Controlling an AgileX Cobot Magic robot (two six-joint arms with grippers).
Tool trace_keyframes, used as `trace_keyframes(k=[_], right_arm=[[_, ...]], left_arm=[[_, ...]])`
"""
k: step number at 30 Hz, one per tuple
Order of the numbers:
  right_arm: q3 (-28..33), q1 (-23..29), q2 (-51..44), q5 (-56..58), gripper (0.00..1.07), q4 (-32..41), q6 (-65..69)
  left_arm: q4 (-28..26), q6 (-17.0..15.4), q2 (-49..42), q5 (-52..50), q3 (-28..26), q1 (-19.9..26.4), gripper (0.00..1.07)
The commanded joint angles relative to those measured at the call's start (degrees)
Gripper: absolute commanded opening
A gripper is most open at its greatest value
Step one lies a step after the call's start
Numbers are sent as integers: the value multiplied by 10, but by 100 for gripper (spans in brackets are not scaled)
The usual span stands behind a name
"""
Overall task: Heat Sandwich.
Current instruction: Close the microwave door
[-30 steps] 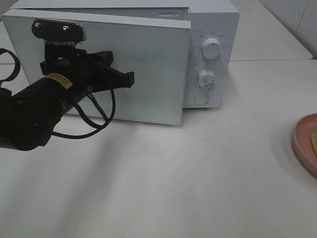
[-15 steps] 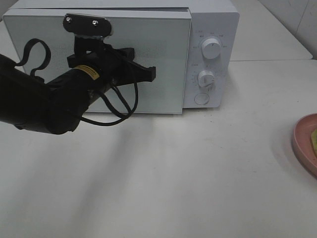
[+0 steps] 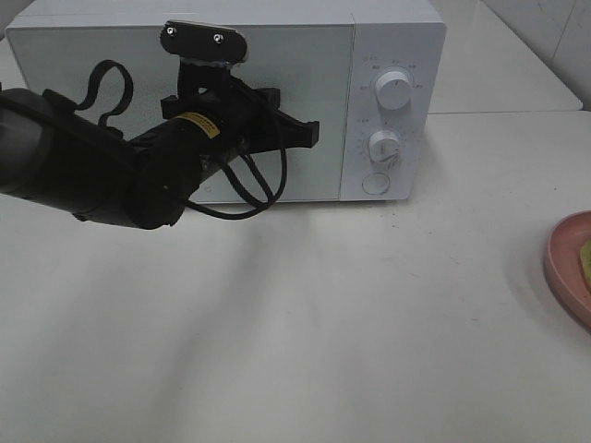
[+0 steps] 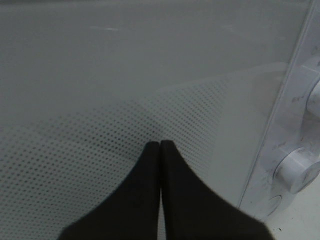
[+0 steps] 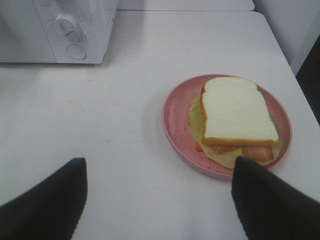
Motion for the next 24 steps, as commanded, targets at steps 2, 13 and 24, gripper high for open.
trace_keyframes(k=[2, 13, 24], right_arm=[[1, -3, -16, -4, 76, 2, -2], [1, -3, -16, -4, 76, 2, -2], [1, -3, -16, -4, 76, 2, -2]], left_arm=[[-41, 0, 2, -27, -22, 12, 0], [-41, 0, 2, -27, -22, 10, 0], [-46, -1, -34, -29, 33, -8, 0]])
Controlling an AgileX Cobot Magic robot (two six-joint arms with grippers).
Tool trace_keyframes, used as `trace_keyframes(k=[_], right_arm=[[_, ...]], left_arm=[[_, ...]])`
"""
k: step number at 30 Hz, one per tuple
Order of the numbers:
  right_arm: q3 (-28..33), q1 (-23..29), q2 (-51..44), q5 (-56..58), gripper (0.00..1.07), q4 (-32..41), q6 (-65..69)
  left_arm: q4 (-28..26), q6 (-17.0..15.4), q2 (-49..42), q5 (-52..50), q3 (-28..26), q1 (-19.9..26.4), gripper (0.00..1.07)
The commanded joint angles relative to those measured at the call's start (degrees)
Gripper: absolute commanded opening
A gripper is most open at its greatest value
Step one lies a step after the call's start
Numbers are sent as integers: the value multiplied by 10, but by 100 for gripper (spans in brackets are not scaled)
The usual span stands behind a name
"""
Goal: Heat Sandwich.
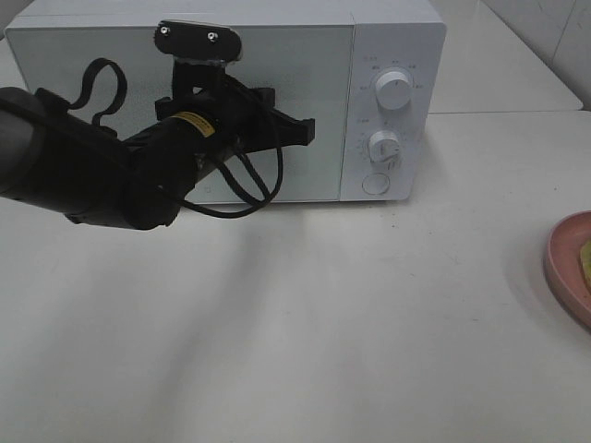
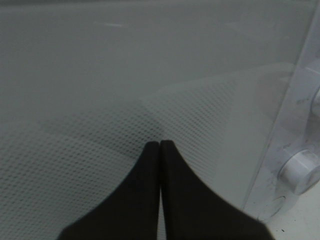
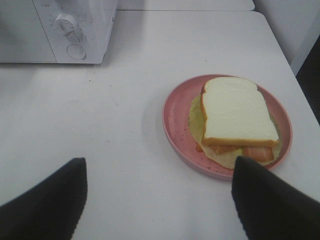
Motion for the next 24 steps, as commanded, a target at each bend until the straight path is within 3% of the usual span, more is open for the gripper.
trace_keyframes(k=[1, 9, 13, 15, 16, 18, 19, 20, 21, 24], right_arm=[[1, -3, -16, -4, 76, 2, -2], [1, -3, -16, -4, 76, 2, -2], [1, -3, -16, -4, 76, 2, -2], [1, -3, -16, -4, 76, 2, -2], [1, -3, -16, -4, 76, 2, -2], [1, -3, -16, -4, 76, 2, -2], [1, -3, -16, -4, 76, 2, -2], [1, -3, -16, -4, 76, 2, -2], [1, -3, -16, -4, 76, 2, -2], [1, -3, -16, -4, 76, 2, -2]], left_arm=[[-25, -1, -23, -23, 23, -9, 0], [-25, -3, -64, -17, 92, -36, 0], [-38, -6, -92, 45, 112, -43, 3], [-34, -5, -113, 116, 115, -43, 26], [-34, -5, -113, 116, 115, -43, 26], [-34, -5, -128, 168, 115, -43, 57], [-34, -3, -146, 221, 115, -43, 94], [-34, -3, -146, 221, 115, -43, 94], [-33, -1, -151, 239, 115, -43, 106], [-28, 14, -174, 307, 115, -43, 102]])
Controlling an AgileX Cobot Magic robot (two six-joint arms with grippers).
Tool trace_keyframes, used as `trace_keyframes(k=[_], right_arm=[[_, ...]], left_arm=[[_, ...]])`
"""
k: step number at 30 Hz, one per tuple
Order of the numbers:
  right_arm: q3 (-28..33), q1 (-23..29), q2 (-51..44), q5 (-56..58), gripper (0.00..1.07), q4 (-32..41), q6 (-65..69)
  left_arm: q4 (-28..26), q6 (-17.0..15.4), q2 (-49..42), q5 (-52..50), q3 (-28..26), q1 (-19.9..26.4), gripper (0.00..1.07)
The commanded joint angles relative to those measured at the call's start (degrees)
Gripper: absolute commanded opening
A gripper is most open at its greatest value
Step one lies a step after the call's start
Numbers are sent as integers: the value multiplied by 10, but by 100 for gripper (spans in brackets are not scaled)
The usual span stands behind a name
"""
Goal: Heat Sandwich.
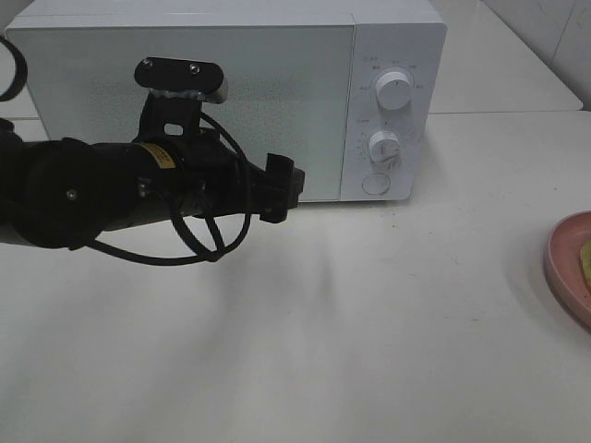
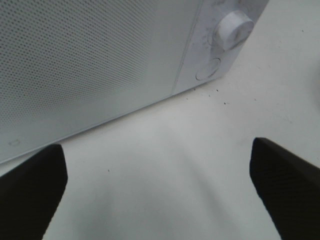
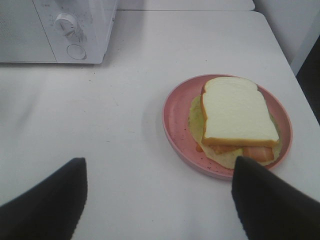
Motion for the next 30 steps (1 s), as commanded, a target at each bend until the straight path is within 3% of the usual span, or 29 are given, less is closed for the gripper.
trace_keyframes(k=[1, 7, 11, 18, 25, 27, 30], right_arm=[[1, -3, -16, -4, 76, 2, -2], [1, -3, -16, -4, 76, 2, -2], [1, -3, -16, -4, 76, 2, -1], [1, -3, -16, -4, 76, 2, -1], [1, -3, -16, -4, 76, 2, -1], [1, -3, -16, -4, 76, 2, -1], [1, -3, -16, -4, 76, 2, -1]], left_arm=[[1, 11, -18, 50, 1, -4, 102], [20, 6, -51, 191, 1, 12, 102], [20, 5, -80, 302, 1, 56, 102], [60, 7, -158, 481, 1, 160, 102], [90, 7, -217, 584, 1, 245, 102], [120, 7, -252, 626, 1, 290, 102], [140, 6, -273, 652, 1, 317, 102]])
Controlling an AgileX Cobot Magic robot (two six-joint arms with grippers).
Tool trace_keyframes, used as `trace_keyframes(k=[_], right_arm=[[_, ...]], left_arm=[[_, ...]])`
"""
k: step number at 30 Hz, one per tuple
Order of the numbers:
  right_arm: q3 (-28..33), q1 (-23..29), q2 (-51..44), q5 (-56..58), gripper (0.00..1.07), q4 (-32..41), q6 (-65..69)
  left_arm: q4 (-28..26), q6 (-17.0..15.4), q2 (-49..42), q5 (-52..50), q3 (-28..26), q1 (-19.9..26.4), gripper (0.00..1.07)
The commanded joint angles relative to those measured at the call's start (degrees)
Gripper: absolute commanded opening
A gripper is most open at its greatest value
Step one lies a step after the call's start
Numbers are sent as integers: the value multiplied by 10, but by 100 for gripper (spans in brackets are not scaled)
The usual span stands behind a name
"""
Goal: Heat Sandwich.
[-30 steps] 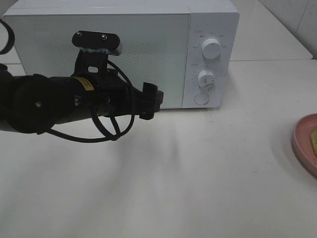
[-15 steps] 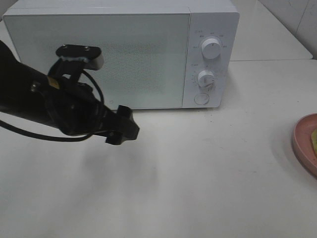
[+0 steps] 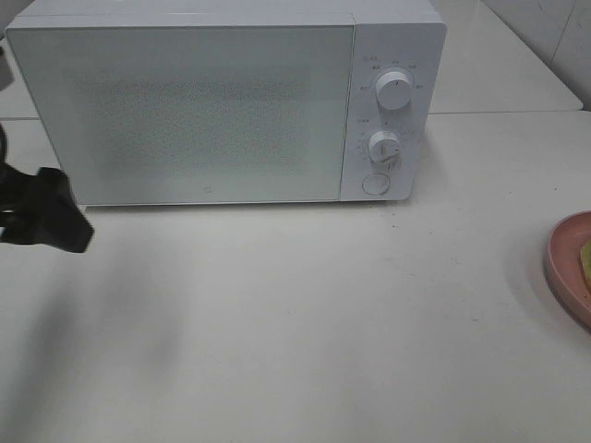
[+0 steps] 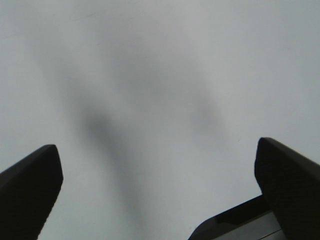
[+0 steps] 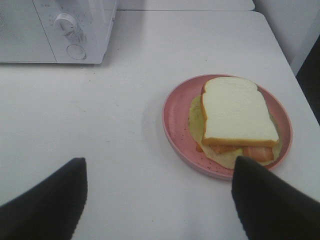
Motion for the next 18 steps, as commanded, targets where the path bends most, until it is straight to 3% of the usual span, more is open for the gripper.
trace_keyframes(k=[1, 5, 6, 9, 14, 18], right_arm=[[1, -3, -16, -4, 76, 2, -1], [1, -3, -16, -4, 76, 2, -1], [1, -3, -16, -4, 76, 2, -1], [1, -3, -16, -4, 76, 2, -1], [1, -3, -16, -4, 76, 2, -1], [1, -3, -16, -4, 76, 2, -1]], left_arm=[[45, -5, -50, 66, 1, 58, 102], [62, -18, -84, 96, 1, 100, 102], [64, -33, -105, 104, 1, 128, 102], [64, -34, -141, 121, 2, 155, 102], [68, -32, -195, 131, 26, 163, 102], [68, -32, -269, 138, 84, 163, 102]])
